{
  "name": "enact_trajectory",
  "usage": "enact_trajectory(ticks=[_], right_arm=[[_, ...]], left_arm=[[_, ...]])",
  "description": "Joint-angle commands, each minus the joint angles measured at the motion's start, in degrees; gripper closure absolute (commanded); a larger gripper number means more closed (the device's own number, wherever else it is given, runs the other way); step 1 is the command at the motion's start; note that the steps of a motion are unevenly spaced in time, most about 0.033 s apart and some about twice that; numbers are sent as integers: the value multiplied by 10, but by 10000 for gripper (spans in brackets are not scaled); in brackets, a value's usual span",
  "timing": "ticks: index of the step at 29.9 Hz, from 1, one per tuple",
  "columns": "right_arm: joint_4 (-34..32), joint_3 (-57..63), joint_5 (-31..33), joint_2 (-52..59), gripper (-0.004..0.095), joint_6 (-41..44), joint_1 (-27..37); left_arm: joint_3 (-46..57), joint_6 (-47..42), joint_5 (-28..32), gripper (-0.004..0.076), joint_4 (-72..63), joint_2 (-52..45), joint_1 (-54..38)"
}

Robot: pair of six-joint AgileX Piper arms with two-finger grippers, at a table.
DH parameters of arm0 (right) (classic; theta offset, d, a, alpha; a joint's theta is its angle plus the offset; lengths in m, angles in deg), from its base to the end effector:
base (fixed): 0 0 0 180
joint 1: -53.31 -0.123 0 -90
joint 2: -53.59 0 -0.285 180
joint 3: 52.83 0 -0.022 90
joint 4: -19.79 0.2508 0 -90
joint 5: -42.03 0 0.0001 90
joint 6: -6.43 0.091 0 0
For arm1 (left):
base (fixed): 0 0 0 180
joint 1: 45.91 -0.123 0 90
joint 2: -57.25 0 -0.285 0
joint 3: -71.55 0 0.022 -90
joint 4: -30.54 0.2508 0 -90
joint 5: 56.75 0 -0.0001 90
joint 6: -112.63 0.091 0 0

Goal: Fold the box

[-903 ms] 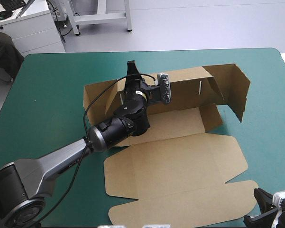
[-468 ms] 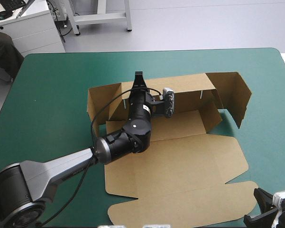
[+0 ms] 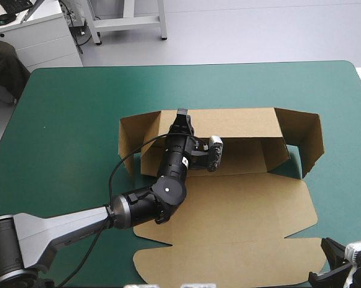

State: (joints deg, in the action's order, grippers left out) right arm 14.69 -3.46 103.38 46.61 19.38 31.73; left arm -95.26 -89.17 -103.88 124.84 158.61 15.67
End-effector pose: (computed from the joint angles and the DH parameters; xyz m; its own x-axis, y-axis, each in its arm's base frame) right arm -0.0029 -0.0088 0.2728 -0.4788 0.0060 -0.8779 -0.2188 0.9676 0.1259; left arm 0.2260 -0.2777 0.2971 0.2200 0.9754 -0.0110 0.2294 -0.0407 0.9725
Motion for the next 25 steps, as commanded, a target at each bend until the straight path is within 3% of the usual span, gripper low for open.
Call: enact_trajectory(ticks=[1, 8, 11, 18, 20, 25], right_arm=[[-3, -15, -37, 1, 917, -9, 3], [10, -15, -41, 1, 884, -33, 3], [20, -15, -41, -1, 738, -44, 3], [18, -15, -43, -7, 201, -39, 3], [18, -17, -44, -15, 143, -7, 3], [-17, -63, -44, -82, 140, 34, 3]], left_arm=[[8, -16, -11, 734, 63, -28, 0], [11, -20, -3, 734, 89, -27, 0], [11, -20, -3, 734, 87, -27, 0], [11, -20, -3, 734, 87, -26, 0], [11, -20, -3, 734, 87, -26, 0], [11, -20, -3, 734, 89, -26, 0]])
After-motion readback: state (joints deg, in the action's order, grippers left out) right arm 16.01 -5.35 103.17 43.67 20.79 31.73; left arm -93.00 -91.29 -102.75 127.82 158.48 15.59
